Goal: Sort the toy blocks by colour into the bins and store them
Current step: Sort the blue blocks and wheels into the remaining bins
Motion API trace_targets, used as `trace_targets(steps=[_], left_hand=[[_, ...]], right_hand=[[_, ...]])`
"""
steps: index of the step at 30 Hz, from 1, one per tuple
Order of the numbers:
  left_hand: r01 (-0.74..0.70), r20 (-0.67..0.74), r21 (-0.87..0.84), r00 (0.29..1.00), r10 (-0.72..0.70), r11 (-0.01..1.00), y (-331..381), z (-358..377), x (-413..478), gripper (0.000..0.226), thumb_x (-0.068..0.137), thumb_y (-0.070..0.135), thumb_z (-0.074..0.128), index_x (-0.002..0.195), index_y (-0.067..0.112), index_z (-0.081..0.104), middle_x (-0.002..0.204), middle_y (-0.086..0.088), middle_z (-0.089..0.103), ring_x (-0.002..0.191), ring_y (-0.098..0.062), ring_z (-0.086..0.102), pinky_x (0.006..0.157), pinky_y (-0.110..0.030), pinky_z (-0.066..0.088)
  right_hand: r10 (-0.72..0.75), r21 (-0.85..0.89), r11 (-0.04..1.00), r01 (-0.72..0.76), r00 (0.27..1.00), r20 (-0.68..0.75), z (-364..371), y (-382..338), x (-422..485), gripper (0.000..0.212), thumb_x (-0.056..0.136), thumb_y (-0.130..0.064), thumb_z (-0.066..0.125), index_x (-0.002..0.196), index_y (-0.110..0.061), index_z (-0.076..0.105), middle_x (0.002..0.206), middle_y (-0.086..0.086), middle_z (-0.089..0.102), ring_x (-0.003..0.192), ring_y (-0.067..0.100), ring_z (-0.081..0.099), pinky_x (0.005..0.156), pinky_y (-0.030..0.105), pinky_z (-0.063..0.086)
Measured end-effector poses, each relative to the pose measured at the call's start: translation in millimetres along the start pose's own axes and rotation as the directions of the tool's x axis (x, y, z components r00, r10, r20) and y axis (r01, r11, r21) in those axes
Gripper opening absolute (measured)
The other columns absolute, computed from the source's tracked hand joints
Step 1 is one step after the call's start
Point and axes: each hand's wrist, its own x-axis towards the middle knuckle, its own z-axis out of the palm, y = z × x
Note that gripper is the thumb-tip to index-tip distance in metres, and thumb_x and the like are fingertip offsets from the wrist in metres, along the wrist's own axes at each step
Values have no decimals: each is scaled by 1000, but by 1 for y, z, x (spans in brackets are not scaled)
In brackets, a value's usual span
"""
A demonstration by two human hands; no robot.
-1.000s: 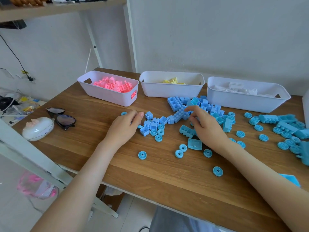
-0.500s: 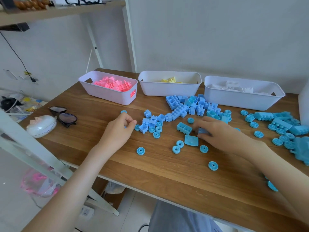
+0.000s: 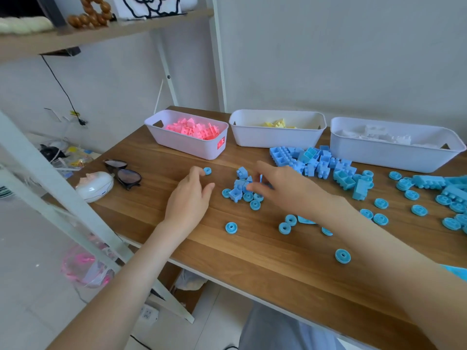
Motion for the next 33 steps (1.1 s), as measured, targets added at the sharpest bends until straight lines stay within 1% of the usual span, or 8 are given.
trace_targets(steps=[3,6,11,16,20,22,28,33], left_hand=[[-37,25,48,999,36,998,0,-1,-4,19,97,24,48,116,18,47,69,11,45,61,-5,47,48,-15,30],[-125,104,78,988,116,989,0,-5,-9,10,97,19,45,106,18,51,62,14,42,56,-3,45,46,-14,25],[-276,155,36,951,268,960,8,-11,-15,13,97,20,46,106,21,55,56,15,40,50,-1,44,45,-13,25],[-104,153,-76,982,114,992,3,-14,-14,14,96,21,47,93,22,60,59,17,47,54,-3,48,50,-14,30],[142,145,-286,984,-103,948,21,-17,-6,21,98,21,43,94,23,63,79,12,57,69,-8,55,56,-15,36],[193,140,-257,977,-161,947,40,-15,0,21,98,24,43,99,22,64,89,6,61,76,-9,56,58,-18,39],[170,296,-232,950,-97,958,105,-6,-9,16,94,36,48,95,22,56,77,7,56,65,-8,53,50,-24,35],[137,444,-408,894,64,903,182,7,-17,8,94,31,47,89,26,51,84,6,54,71,-8,51,62,-28,40]], right_hand=[[-43,-101,994,48,998,43,20,-8,13,22,96,-36,45,110,-20,42,78,-8,52,67,10,49,60,27,43],[-59,-251,965,73,996,62,32,-11,19,36,97,-37,43,127,-20,36,103,-1,56,83,16,56,63,29,47],[-145,-346,924,163,986,78,35,-12,19,33,97,-37,43,127,-22,41,115,-1,55,99,17,58,69,32,53],[-91,-174,981,89,996,-6,17,-1,7,34,95,-39,46,126,-25,42,107,-5,55,92,14,56,71,28,49],[-3,-73,997,-7,991,-136,-6,26,-11,32,95,-39,46,126,-29,45,111,-3,57,92,12,55,78,29,48],[65,-59,996,-73,989,-132,-15,39,-19,32,96,-37,45,127,-31,44,113,-3,56,89,10,52,81,30,48],[220,-60,971,-232,962,-164,-48,64,-65,28,93,-40,50,120,-31,48,81,-5,57,74,12,54,73,30,47],[409,95,911,-401,850,-332,-100,109,-158,14,89,-32,58,102,-27,53,67,-8,54,56,5,49,58,20,39]])
